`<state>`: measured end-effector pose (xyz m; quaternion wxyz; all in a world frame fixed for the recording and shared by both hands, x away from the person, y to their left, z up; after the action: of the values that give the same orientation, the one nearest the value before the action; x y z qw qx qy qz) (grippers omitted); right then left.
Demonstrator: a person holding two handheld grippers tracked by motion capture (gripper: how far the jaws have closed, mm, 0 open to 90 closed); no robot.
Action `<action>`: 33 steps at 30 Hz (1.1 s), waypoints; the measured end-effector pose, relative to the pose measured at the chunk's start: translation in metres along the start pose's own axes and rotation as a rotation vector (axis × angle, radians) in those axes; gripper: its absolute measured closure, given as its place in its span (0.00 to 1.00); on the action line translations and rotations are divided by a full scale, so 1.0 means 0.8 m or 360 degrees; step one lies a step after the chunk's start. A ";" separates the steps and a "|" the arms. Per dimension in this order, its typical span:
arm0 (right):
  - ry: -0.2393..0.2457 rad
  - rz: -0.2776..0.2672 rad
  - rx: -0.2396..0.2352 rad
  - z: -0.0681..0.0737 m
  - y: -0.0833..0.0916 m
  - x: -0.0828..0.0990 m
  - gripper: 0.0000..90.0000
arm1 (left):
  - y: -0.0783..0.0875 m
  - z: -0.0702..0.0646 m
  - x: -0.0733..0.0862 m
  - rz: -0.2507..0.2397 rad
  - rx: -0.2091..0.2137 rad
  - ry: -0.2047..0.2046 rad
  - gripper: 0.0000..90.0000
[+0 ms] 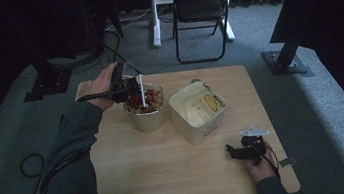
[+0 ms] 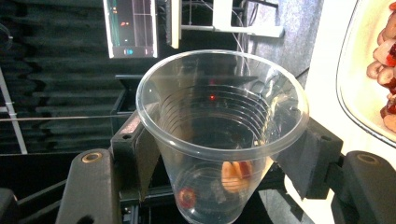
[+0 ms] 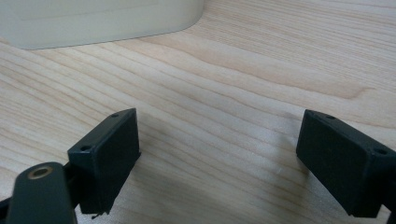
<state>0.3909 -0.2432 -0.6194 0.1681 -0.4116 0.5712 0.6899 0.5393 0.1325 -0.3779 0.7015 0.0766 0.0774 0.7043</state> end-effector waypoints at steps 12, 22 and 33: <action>0.0001 0.0000 0.0000 0.000 0.000 0.000 0.14 | 0.001 0.000 -0.007 -0.0038 0.0062 0.0149 0.38; 0.0000 0.0000 0.0000 0.000 0.000 0.000 0.14 | 0.006 0.005 -0.022 -0.0117 0.0123 0.0368 0.38; 0.0000 0.0000 0.0000 0.000 0.000 0.000 0.14 | 0.011 0.009 -0.047 -0.0227 0.0226 0.0618 0.38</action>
<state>0.3909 -0.2432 -0.6194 0.1680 -0.4116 0.5712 0.6899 0.5326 0.0949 -0.3693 0.7144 -0.0168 0.2656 0.6472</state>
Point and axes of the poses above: each handheld gripper's, and its own axes: y roughly backward along the jaws, x roughly out of its underside, z roughly to its left, the point moved 10 cm from there along -y, roughly forward along the jaws, and after that the axes turned 3 degrees about -z, right-handed, at the moved point
